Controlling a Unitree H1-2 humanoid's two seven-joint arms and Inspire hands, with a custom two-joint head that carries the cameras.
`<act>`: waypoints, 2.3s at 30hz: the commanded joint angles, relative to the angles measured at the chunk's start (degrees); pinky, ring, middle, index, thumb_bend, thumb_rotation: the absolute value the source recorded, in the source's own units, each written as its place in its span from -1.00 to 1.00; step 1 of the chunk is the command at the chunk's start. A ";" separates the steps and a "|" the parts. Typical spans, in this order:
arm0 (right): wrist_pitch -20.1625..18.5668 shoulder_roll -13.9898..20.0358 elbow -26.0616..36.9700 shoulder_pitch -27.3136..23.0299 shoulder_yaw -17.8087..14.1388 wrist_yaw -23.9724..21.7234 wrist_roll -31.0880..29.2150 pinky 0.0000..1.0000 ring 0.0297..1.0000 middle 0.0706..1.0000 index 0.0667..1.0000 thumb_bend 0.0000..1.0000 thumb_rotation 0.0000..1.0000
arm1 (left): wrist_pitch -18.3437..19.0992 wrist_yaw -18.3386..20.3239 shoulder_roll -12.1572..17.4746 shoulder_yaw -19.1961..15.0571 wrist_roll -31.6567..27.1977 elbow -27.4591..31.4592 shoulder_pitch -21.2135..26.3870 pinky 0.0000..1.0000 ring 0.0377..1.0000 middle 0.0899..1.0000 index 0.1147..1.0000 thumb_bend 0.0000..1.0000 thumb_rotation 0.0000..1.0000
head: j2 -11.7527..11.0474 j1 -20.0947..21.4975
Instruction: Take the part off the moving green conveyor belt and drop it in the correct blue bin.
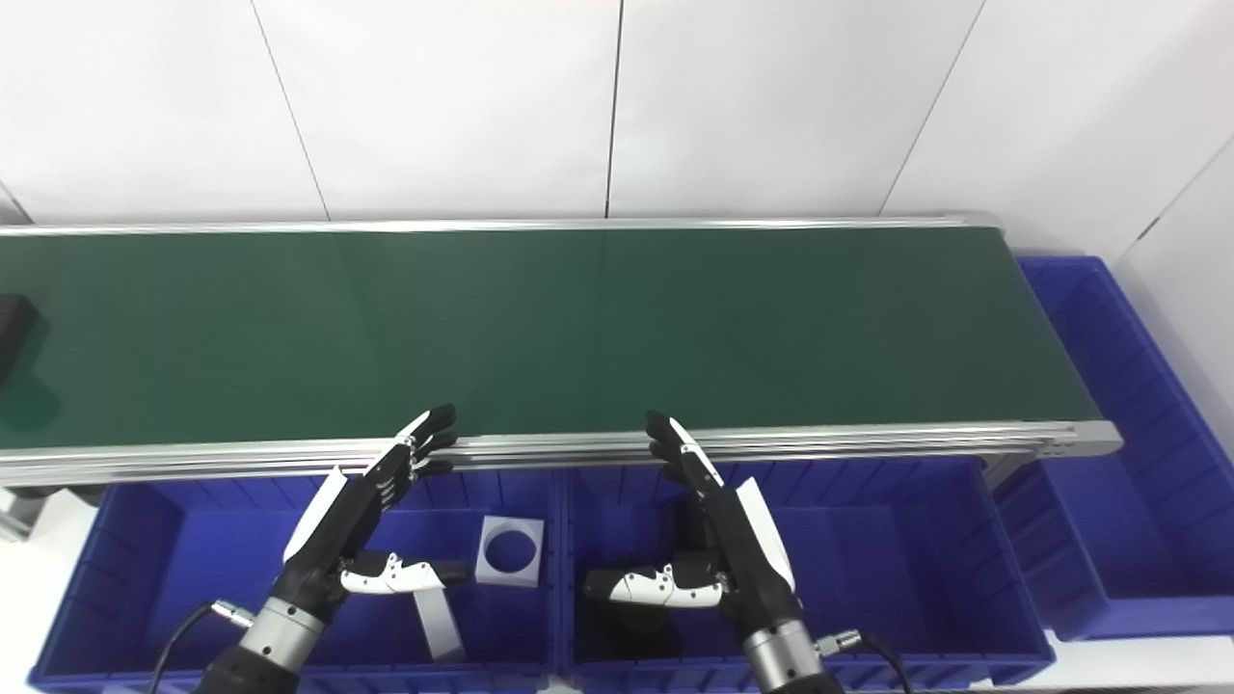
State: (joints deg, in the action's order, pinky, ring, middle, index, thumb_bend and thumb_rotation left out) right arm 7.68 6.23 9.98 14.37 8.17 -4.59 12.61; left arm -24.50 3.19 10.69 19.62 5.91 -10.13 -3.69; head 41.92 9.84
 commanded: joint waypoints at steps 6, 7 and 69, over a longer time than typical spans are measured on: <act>3.40 3.11 0.80 0.25 -2.21 -0.94 -4.16 0.76 0.82 0.85 0.89 0.77 -0.55 | -2.42 -2.89 -2.72 2.24 3.07 1.17 0.44 0.70 0.81 0.88 0.87 0.97 -0.21 | -3.13 -18.15; 4.28 3.64 0.23 0.25 -2.57 -1.09 -4.95 0.77 0.83 0.85 0.90 0.76 -0.58 | -2.42 -3.79 -3.20 2.90 3.99 0.74 0.57 0.70 0.81 0.87 0.86 0.96 -0.20 | -4.22 -20.62; 4.46 7.33 8.22 -7.26 -7.75 -3.36 -11.84 0.69 0.80 0.86 0.91 0.92 -0.48 | -2.42 -26.43 -2.90 21.60 7.74 -14.38 9.12 0.76 0.87 0.91 0.89 1.00 -0.14 | -16.47 -22.64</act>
State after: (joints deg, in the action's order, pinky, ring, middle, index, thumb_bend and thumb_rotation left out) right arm 12.98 12.88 16.50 8.51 1.00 -7.73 1.18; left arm -24.81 -21.80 7.77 40.90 13.27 -24.95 3.69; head 25.40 -12.74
